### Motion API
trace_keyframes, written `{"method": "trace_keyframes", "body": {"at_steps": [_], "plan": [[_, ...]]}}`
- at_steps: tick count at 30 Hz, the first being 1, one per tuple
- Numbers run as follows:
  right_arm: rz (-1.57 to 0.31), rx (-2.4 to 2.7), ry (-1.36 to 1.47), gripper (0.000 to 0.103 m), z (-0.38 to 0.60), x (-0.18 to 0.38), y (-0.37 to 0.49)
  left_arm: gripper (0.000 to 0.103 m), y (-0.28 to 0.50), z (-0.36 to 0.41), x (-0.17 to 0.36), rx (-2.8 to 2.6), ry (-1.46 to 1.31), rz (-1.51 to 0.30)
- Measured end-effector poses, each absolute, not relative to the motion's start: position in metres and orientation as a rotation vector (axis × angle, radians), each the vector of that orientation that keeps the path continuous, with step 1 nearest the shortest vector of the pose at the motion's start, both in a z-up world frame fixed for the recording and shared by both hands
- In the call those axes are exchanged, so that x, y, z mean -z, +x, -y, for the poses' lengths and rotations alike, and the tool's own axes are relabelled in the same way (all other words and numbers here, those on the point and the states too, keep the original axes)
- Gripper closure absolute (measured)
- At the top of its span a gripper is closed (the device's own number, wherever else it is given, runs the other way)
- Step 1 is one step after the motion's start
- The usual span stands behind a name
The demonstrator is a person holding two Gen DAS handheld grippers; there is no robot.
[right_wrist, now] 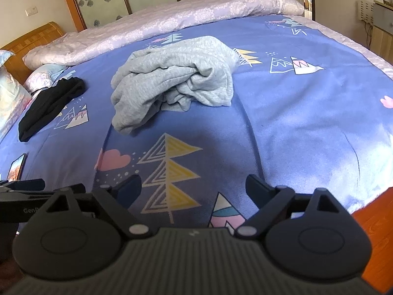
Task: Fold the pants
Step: 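Move both tools toward the crumpled grey sweatshirt on the bed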
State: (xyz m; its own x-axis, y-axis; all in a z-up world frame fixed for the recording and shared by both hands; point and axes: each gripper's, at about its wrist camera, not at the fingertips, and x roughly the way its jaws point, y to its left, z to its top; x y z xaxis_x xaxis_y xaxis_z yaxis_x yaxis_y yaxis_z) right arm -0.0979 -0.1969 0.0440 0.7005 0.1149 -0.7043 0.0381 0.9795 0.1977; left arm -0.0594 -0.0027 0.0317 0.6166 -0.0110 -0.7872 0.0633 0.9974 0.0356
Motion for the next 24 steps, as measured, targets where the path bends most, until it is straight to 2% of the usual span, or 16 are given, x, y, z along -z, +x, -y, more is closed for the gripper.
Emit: {"method": "trace_keyframes", "body": {"at_steps": [17,24], "plan": [[-0.794,-0.024,0.214,0.011,0.199,-0.0424,-0.0975,0.005,-0.0577,0.0005,-0.0263,0.043,0.048,-0.937],[-0.792,-0.02,0.216,0.016,0.1997,-0.0422,-0.0981,0.005,-0.0582,0.0007,-0.0254,0.042,0.049,-0.937]]}}
